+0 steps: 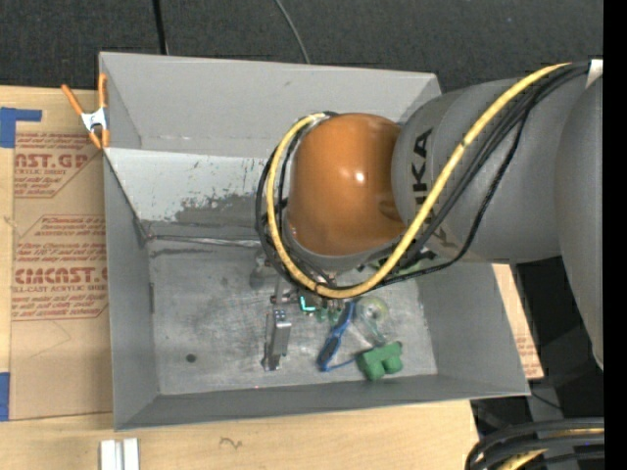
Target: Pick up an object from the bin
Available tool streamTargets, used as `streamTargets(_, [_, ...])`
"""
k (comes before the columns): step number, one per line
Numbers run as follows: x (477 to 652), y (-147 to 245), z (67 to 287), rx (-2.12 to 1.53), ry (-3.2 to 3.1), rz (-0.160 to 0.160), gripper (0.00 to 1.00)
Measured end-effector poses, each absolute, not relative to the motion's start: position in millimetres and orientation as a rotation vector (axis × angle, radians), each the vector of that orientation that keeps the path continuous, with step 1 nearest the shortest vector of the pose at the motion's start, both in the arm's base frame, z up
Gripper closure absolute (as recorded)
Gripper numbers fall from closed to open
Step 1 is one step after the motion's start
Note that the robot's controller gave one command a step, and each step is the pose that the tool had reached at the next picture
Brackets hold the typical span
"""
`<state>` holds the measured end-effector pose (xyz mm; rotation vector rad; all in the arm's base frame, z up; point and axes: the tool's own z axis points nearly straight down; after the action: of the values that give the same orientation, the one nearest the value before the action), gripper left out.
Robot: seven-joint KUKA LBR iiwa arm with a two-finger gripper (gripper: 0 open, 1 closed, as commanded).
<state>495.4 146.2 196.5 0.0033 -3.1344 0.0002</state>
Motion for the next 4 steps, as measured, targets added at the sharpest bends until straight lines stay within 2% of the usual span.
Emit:
streamTargets(1, [510.1, 78.3, 105.7, 0.157, -3.131, 0.001, 0.00])
streamTargets(2, [490.0, 76.0, 83.1, 0.321, -3.131, -0.001, 0.00])
streamTargets(3, [506.7, -6.0, 74.3, 0.419, -3.117, 0.004, 0.00])
streamTargets(4, [505.9, -0.6, 74.3, 0.428, -3.115, -0.003, 1.00])
